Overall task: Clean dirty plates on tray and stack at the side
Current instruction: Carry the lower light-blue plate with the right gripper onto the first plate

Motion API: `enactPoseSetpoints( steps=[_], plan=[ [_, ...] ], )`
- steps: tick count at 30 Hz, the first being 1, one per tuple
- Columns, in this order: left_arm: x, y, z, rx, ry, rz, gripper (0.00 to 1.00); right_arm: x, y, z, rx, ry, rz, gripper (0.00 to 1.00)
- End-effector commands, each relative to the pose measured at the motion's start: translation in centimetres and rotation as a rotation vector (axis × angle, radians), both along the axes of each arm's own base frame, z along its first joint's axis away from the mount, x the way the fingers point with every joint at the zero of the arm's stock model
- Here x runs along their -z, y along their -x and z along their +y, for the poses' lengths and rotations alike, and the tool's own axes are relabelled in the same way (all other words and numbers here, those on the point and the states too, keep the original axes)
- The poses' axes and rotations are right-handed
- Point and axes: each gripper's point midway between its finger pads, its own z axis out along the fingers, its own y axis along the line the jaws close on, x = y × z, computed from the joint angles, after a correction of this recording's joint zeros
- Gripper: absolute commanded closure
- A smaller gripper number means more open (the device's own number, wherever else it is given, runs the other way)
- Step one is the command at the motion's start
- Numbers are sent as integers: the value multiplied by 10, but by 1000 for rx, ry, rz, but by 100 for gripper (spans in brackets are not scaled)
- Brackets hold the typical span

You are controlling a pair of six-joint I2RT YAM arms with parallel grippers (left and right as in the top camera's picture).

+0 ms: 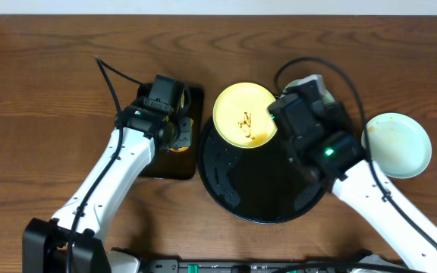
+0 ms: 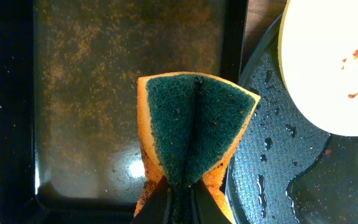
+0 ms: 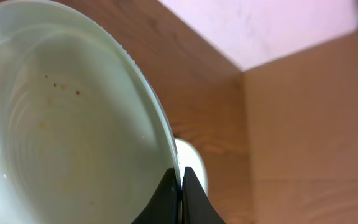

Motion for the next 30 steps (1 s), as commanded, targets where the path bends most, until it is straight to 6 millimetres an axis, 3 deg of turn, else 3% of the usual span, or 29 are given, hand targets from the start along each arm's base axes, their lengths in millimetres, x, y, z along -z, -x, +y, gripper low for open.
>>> enactPoseSetpoints(
  steps=[1,11,13,20,25,30],
  plan=[
    [-2,0,4,-17,-7,-7,92,5,-6,-19,116,-214,-33,99],
    [-2,0,4,-17,-6,-7,92,27,-5,-128,486,-469,-56,99],
    [-2,0,4,-17,-6,-7,92,30,3,-160,600,-517,-87,99],
    [-2,0,4,-17,-7,-7,92,41,38,-239,872,-558,-148,99],
    [-2,0,4,-17,-7,-7,92,68,52,-268,978,-621,-112,99],
    [-2,0,4,-17,-6,-7,92,97,57,-281,1039,-663,-49,99]
  ],
)
